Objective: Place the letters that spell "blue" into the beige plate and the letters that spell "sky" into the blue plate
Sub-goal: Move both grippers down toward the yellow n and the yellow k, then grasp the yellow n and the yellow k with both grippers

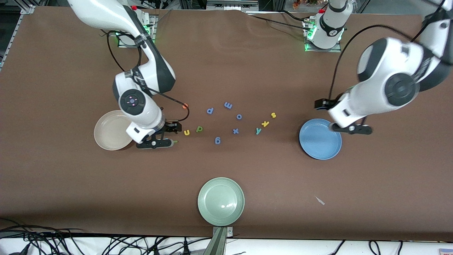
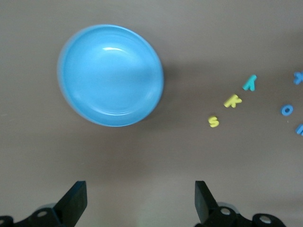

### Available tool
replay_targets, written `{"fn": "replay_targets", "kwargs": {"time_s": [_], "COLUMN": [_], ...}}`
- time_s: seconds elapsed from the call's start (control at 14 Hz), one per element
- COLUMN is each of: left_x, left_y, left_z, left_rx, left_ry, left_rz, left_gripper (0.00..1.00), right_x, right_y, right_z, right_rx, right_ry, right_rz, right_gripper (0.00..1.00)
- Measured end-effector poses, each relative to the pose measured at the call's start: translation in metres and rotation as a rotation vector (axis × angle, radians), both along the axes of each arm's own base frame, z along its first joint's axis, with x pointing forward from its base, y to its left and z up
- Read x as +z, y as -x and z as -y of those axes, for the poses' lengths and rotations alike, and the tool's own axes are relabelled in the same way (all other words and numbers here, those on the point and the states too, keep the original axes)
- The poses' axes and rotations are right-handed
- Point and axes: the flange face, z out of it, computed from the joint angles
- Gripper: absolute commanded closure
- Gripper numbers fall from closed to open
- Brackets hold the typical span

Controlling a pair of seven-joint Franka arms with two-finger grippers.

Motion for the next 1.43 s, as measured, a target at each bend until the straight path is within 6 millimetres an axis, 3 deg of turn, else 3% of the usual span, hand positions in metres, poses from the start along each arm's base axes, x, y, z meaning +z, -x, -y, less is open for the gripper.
{"fn": "replay_targets", "kwargs": {"time_s": [0.29, 0.5, 0.64, 1.0, 1.15, 1.43], "left_x": [-0.054, -0.089, -0.110, -0.181, -0.199, -0.214], "left_y": [0.016, 0.034, 0.044, 0.065, 0.069, 0.071], "left_z": [0.092, 0.137, 0.147, 0.137, 0.140, 0.149], "left_rx": [-0.184, -0.263, -0.315, -0.394, -0.430, -0.466], "left_ry": [0.050, 0.083, 0.106, 0.102, 0.093, 0.097], "left_rz": [-0.006, 0.042, 0.065, 0.148, 0.164, 0.196], "left_gripper": [0.00, 0.00, 0.00, 0.00, 0.00, 0.00], "right_x": [-0.049, -0.076, -0.089, -0.104, -0.105, -0.104], "right_y": [0.029, 0.039, 0.041, 0.043, 0.043, 0.044], "right_z": [-0.023, -0.030, -0.030, -0.031, -0.033, -0.035], "right_rx": [-0.009, 0.007, 0.009, 0.012, 0.015, 0.018], "right_ry": [-0.009, -0.015, -0.014, -0.015, -0.018, -0.021], "right_rz": [0.021, 0.033, 0.033, 0.036, 0.040, 0.043], "right_gripper": [0.00, 0.00, 0.00, 0.06, 0.20, 0.63]}}
